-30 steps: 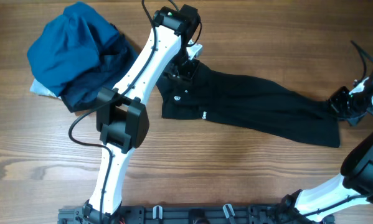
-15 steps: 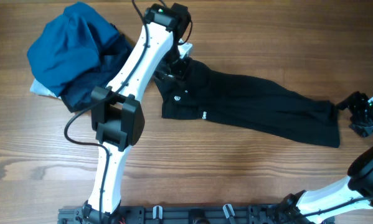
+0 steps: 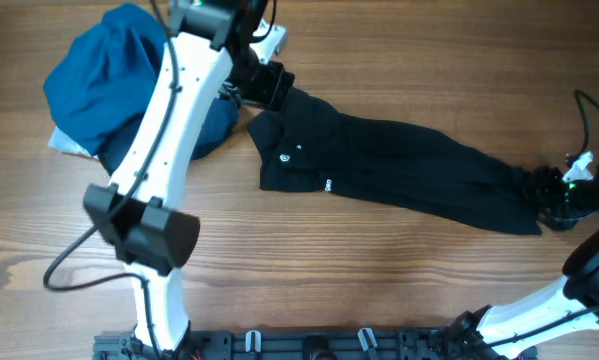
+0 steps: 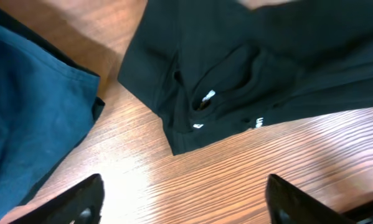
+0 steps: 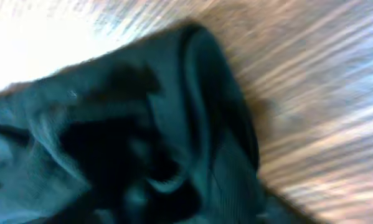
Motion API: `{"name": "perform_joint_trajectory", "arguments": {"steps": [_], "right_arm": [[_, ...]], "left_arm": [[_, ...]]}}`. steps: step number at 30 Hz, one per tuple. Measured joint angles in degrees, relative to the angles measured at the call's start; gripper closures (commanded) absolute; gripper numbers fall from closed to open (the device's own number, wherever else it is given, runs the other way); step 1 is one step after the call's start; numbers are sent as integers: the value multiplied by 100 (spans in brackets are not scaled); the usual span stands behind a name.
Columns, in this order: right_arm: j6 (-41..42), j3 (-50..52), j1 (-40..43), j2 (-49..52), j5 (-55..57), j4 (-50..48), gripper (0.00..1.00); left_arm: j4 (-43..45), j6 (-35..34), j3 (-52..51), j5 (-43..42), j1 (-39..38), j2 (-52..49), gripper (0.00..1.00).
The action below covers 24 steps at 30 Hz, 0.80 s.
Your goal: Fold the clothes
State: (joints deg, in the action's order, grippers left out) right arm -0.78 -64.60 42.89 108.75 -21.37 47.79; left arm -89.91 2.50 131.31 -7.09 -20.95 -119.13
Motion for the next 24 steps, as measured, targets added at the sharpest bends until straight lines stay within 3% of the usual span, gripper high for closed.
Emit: {"name": "perform_joint_trajectory", "arguments": {"steps": [9, 16, 20, 24], "right_arm": [[476, -361, 103, -26, 234, 754, 96], [872, -551, 48, -1847, 378, 815, 96], [977, -629, -549, -2581, 343, 955, 96], [1023, -557, -1552, -2581, 551, 992, 96]], "left_arm": [[35, 2, 0, 177, 0, 98, 13], [35, 4, 0, 527, 13, 98, 13], [28, 2, 0, 579, 94, 101, 14], [-11, 0, 0, 597, 208, 103, 13]]}}
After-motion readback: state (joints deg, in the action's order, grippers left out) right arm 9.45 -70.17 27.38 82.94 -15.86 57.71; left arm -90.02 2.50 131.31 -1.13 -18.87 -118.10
